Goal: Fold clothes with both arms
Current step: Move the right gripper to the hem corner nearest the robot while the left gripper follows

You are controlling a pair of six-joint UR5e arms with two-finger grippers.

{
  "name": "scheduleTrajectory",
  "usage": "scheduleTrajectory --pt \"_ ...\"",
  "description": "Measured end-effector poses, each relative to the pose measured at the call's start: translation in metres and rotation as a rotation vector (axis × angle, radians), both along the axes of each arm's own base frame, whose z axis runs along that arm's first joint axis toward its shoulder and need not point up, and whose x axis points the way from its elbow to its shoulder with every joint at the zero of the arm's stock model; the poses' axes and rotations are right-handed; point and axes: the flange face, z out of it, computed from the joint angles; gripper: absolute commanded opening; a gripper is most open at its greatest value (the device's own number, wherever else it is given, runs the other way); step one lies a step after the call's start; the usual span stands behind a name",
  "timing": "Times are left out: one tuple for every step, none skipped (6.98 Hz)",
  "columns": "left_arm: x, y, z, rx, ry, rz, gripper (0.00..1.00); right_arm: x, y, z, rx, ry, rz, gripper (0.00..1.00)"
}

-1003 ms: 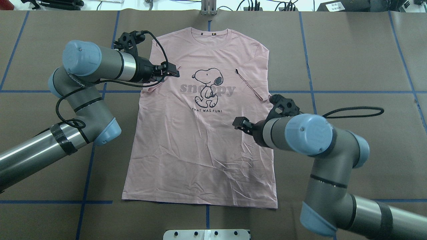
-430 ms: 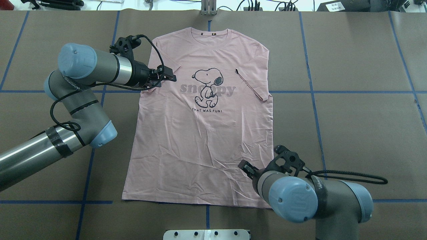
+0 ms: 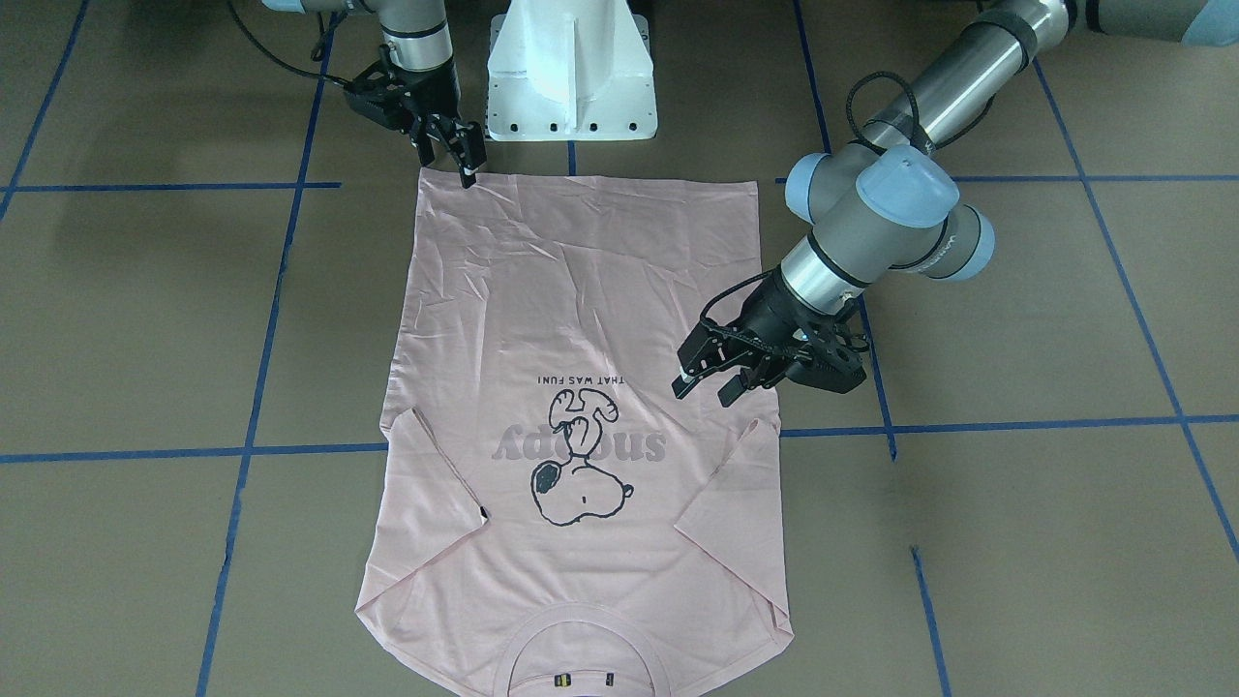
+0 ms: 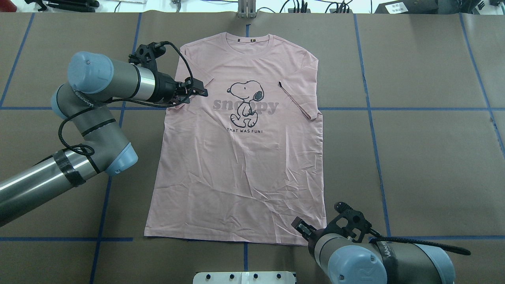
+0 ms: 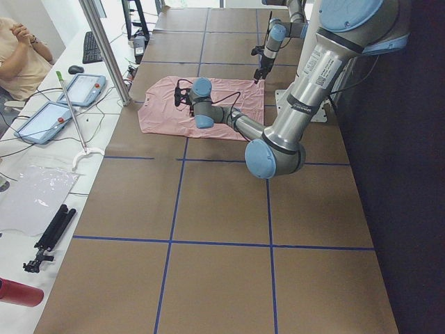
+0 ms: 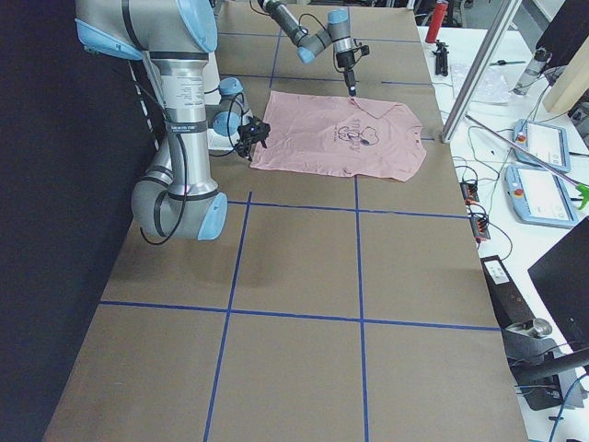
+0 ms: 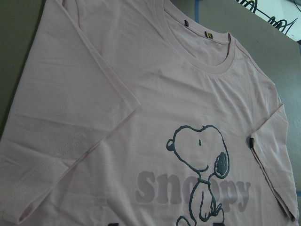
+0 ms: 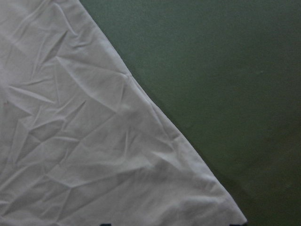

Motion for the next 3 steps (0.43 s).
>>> scheduleTrajectory --pt "0.0 0.0 0.001 -0.005 0.001 -0.001 0.74 -0.002 0.007 0.007 -0.002 0.014 -0.01 0.87" --pt "0.0 0.001 0.001 -0.008 0.001 0.0 0.74 -0.001 0.009 0.015 -0.003 0.03 -0.015 0.86" --pt "0.0 0.001 0.001 -0.009 0.0 -0.001 0.74 -0.002 0.01 0.02 -0.004 0.041 -0.017 0.86"
